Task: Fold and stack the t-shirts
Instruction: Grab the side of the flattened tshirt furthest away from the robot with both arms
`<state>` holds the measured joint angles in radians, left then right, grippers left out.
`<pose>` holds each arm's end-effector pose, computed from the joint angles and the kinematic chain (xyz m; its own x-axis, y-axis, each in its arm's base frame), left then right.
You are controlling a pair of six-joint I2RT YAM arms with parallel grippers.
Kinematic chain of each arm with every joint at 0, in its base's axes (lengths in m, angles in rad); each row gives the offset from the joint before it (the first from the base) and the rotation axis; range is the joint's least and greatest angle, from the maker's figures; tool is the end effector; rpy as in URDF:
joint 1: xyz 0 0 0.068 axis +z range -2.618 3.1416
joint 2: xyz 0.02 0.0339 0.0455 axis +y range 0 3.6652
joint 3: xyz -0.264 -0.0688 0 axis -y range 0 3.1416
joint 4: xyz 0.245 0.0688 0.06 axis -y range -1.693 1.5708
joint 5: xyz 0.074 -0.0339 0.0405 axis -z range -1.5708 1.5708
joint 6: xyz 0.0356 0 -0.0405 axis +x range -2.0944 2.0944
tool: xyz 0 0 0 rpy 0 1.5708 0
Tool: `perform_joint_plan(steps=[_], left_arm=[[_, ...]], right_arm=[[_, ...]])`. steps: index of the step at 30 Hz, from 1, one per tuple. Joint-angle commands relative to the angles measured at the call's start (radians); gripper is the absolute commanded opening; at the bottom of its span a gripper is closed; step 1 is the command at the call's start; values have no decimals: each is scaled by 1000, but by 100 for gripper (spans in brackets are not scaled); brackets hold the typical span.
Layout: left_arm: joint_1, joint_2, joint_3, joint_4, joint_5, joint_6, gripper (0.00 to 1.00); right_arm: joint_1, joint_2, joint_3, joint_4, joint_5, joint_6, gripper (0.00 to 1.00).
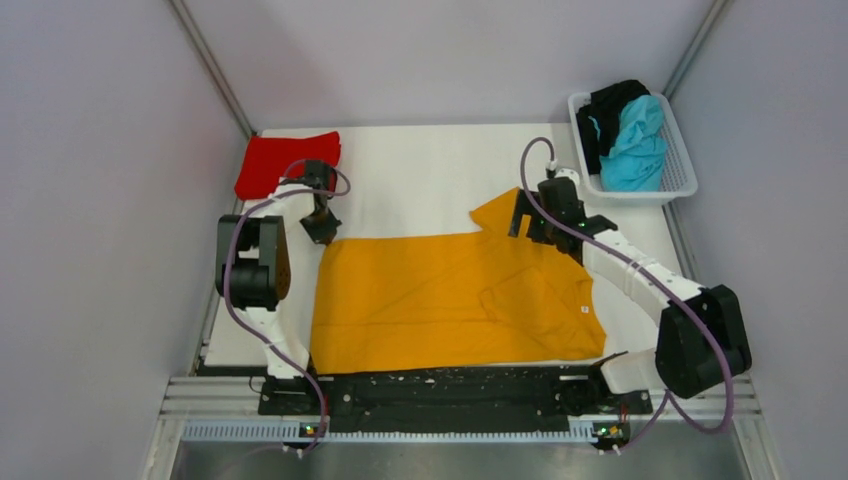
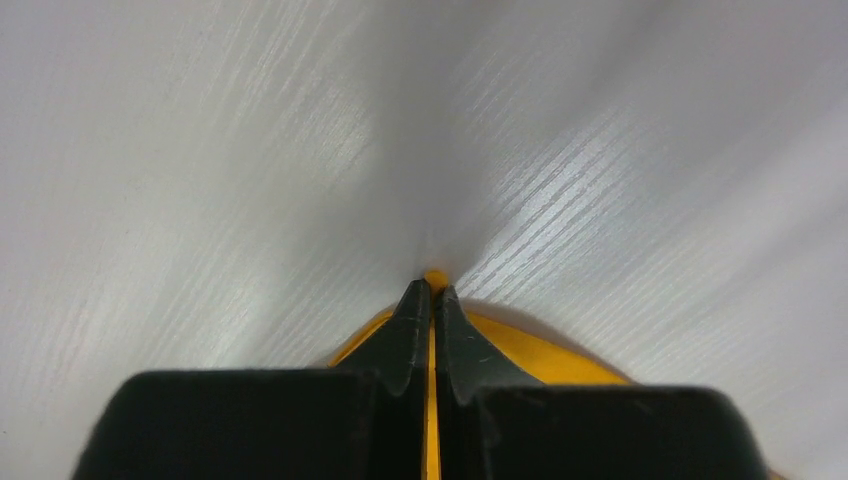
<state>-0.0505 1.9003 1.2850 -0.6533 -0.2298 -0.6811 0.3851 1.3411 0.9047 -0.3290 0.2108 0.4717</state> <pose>0.3724 -0.0107 0.1671 -0.7290 -0.5770 -0.3681 -0.6148 0.7885 -0.0185 0.2676 0.1004 0.2460 -0.6753 0.2057 -0.7082 0.0891 0.9760 0.1985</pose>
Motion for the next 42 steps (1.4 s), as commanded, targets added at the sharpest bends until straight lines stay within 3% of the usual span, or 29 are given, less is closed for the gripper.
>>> perform_joint_plan(steps=[1, 15, 20, 26, 33, 41, 42], left_arm=[[-12, -3, -6, -84, 7, -5, 0], [-13, -99, -10, -95, -3, 3, 0], [-14, -117, 7, -108, -7, 10, 0], [-14, -132, 17, -113, -16, 16, 0], [-14, -142, 22, -118, -10, 23, 0], [-15, -156, 15, -111, -7, 25, 0], [-16, -157, 19, -111, -6, 28, 0]], right_arm=[[-14, 102, 99, 45, 24, -52, 99], [-13, 663, 598, 32, 151, -131, 87], [-14, 768, 691, 13, 167, -128, 82], [-14, 809, 676, 18, 205, -115, 74], [-13, 772, 595, 45, 221, -102, 56], [-13, 761, 610, 122, 205, -114, 1], [-12, 757, 619, 127, 200, -118, 0]])
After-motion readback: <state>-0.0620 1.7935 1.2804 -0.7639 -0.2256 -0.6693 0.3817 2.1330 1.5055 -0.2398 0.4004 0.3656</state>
